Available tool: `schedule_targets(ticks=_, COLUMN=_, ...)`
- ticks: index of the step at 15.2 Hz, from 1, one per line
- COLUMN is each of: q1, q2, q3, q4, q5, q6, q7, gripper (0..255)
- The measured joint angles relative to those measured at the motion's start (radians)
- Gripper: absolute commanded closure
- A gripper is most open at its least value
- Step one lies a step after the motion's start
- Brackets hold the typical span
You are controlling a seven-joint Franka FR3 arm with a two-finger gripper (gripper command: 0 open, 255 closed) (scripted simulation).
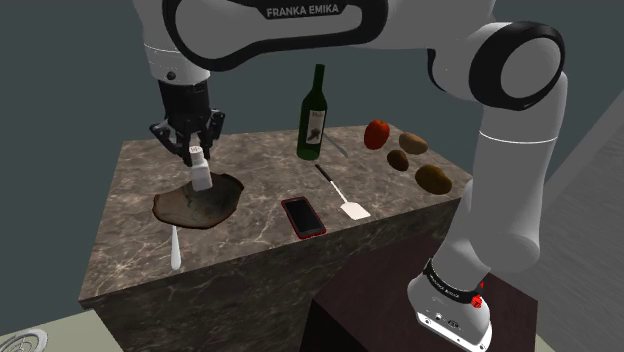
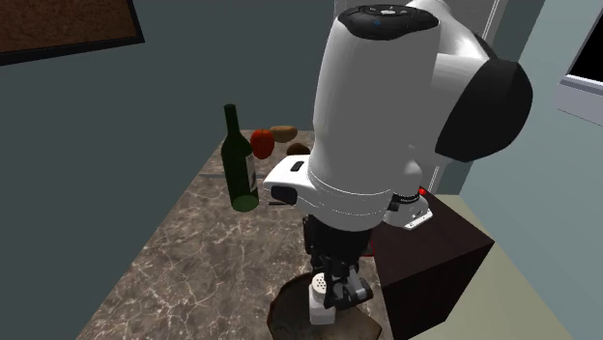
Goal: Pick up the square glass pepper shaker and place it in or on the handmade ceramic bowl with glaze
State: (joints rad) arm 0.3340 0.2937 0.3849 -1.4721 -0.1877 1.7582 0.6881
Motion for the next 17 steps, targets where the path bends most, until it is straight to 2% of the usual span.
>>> schedule_targets(ticks=3, q1=-0.003, q2=-0.001, q3=-0.001, q4=-0.039, q5=-0.001, q6=0.038, q7=0.003, gripper=255)
schedule_targets(ticks=9, q1=-0.003, q2=0.002, q3=-0.001, q4=-0.045, q5=-0.002, q6=0.047, q7=0.004, gripper=255)
schedule_targets(ticks=10, q1=-0.003, q2=0.002, q3=-0.001, q4=-0.046, q5=-0.002, q6=0.047, q7=0.004, gripper=0)
schedule_targets(ticks=17, q1=-0.002, q2=0.005, q3=-0.001, q4=-0.026, q5=-0.002, q6=0.031, q7=0.002, gripper=0)
